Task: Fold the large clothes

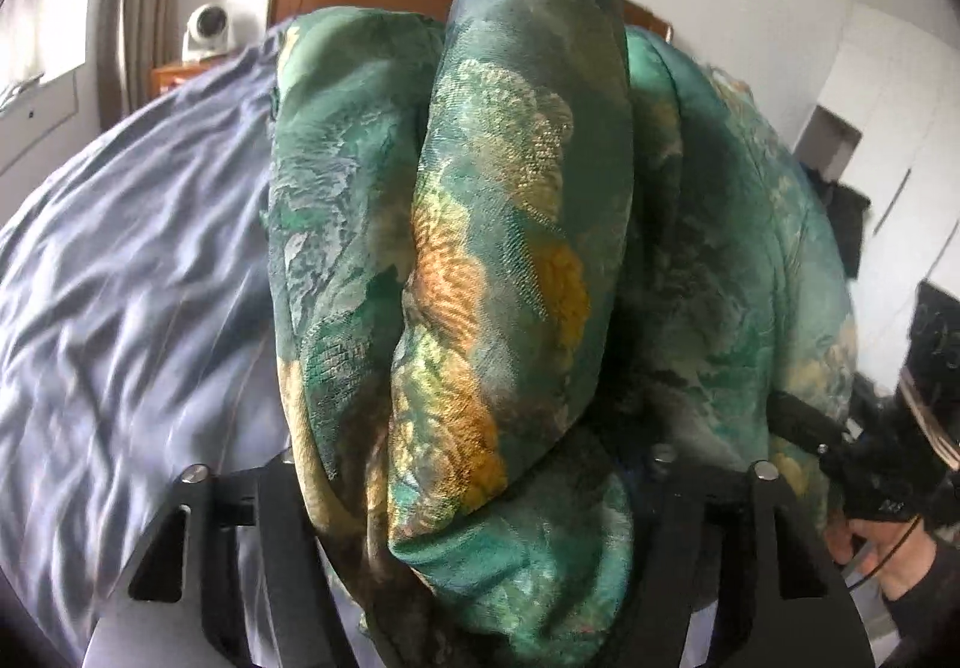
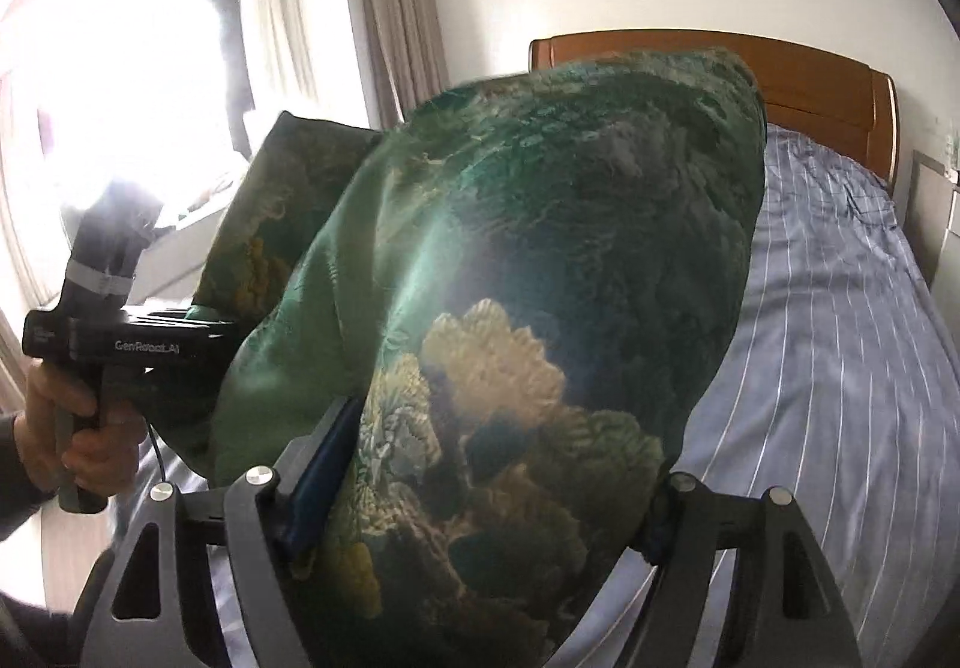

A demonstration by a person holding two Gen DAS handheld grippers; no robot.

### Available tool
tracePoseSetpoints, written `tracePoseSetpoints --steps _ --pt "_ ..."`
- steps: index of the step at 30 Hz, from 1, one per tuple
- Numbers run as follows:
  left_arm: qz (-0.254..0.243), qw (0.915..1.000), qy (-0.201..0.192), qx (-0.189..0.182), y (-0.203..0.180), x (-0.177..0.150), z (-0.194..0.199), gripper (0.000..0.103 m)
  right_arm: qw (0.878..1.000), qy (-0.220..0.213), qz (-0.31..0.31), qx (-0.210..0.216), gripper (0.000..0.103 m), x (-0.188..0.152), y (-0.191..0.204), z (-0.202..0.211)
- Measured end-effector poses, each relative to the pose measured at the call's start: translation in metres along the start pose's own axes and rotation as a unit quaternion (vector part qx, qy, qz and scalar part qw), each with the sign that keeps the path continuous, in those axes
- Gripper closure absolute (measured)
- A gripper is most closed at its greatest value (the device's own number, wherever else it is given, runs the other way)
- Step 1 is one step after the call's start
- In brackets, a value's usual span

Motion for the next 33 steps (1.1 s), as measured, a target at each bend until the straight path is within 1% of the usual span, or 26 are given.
tracePoseSetpoints --steps 1,2,3,4,5,6,7,8,9,10,12,13,14,15,17,18,19,20,21,22,24,26,27,29,31,33 --pt "0.002 1.0000 -0.005 0.004 0.001 0.007 -0.013 0.023 1.000 0.001 -0.018 0.008 0.025 0.009 -0.024 -0.016" --pt "0.004 0.9999 -0.006 0.010 0.006 0.012 -0.028 0.011 0.999 0.007 -0.036 0.019 0.024 0.010 -0.042 -0.026" --pt "0.007 0.9996 -0.003 0.028 0.015 0.014 -0.049 0.005 0.996 0.026 -0.072 0.038 0.018 0.009 -0.067 -0.045" --pt "0.009 0.9982 -0.007 0.058 0.026 0.011 -0.064 0.001 0.993 0.044 -0.101 0.050 0.011 0.004 -0.083 -0.058" --pt "0.011 0.9966 -0.005 0.081 0.038 0.005 -0.073 0.003 0.985 0.074 -0.144 0.058 0.007 -0.009 -0.104 -0.078" --pt "0.018 0.9935 0.007 0.112 0.055 -0.005 -0.078 0.004 0.978 0.100 -0.176 0.048 0.002 -0.023 -0.120 -0.093" --pt "0.027 0.9912 0.015 0.128 0.071 -0.019 -0.077 0.007 0.973 0.122 -0.196 0.016 0.002 -0.042 -0.132 -0.102" --pt "0.037 0.9928 0.003 0.114 0.079 -0.033 -0.067 0.007 0.972 0.137 -0.190 -0.032 0.002 -0.061 -0.137 -0.102" --pt "0.042 0.9931 -0.011 0.109 0.080 -0.040 -0.056 0.007 0.972 0.143 -0.177 -0.056 0.002 -0.069 -0.136 -0.098" --pt "0.039 0.9916 -0.025 0.121 0.073 -0.046 -0.043 0.007 0.975 0.140 -0.148 -0.086 0.002 -0.081 -0.129 -0.085" --pt "0.017 0.9881 -0.048 0.145 0.059 -0.066 -0.013 0.005 0.977 0.126 -0.110 -0.130 0.002 -0.088 -0.113 -0.059" --pt "0.009 0.9867 -0.062 0.150 0.053 -0.071 0.000 0.002 0.974 0.130 -0.087 -0.165 0.002 -0.091 -0.102 -0.045" --pt "0.000 0.9833 -0.088 0.160 0.039 -0.083 0.019 0.001 0.970 0.127 -0.066 -0.197 0.002 -0.091 -0.090 -0.028" --pt "-0.007 0.9800 -0.109 0.166 0.044 -0.079 0.031 0.001 0.969 0.117 -0.055 -0.211 0.002 -0.090 -0.080 -0.014" --pt "-0.027 0.9704 -0.153 0.185 0.026 -0.078 0.038 0.000 0.966 0.081 -0.043 -0.243 0.002 -0.083 -0.059 0.018" --pt "-0.037 0.9688 -0.158 0.187 0.022 -0.073 0.039 0.000 0.965 0.060 -0.041 -0.254 0.001 -0.071 -0.059 0.028" --pt "-0.048 0.9699 -0.154 0.183 0.018 -0.071 0.036 0.000 0.965 0.050 -0.035 -0.254 0.001 -0.062 -0.052 0.032" --pt "-0.053 0.9733 -0.140 0.175 0.012 -0.075 0.039 0.000 0.969 0.059 -0.026 -0.238 0.001 -0.052 -0.047 0.030" --pt "-0.052 0.9778 -0.115 0.167 0.008 -0.077 0.034 0.000 0.972 0.069 -0.023 -0.221 0.001 -0.043 -0.042 0.029" --pt "-0.047 0.9810 -0.097 0.161 0.005 -0.080 0.031 0.000 0.973 0.071 -0.025 -0.219 0.001 -0.040 -0.041 0.034" --pt "-0.040 0.9838 -0.081 0.155 -0.002 -0.099 0.041 0.000 0.972 0.069 -0.029 -0.225 0.001 -0.044 -0.032 0.048" --pt "-0.046 0.9840 -0.074 0.155 -0.006 -0.119 0.050 0.000 0.972 0.076 -0.022 -0.221 0.001 -0.053 -0.027 0.058" --pt "-0.053 0.9831 -0.073 0.159 -0.008 -0.130 0.056 0.000 0.972 0.077 -0.017 -0.219 0.001 -0.062 -0.015 0.065" --pt "-0.062 0.9810 -0.076 0.168 -0.012 -0.150 0.069 0.000 0.973 0.061 -0.015 -0.221 0.001 -0.082 0.010 0.093" --pt "-0.066 0.9801 -0.079 0.170 -0.015 -0.173 0.086 0.000 0.972 0.045 -0.028 -0.227 0.001 -0.100 0.027 0.117" --pt "-0.067 0.9799 -0.079 0.170 -0.021 -0.185 0.095 0.000 0.972 0.052 -0.045 -0.225 0.001 -0.126 0.044 0.138"
Point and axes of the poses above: each gripper's, at about its wrist camera, not at the fingertips, and z roughly against the way its jaws point, y to its left, x to its top, the point moved 2 cm from there along -z, roughly the way its jaws point, and after that the axes turned 9 degrees about z, right-handed, at the moved point
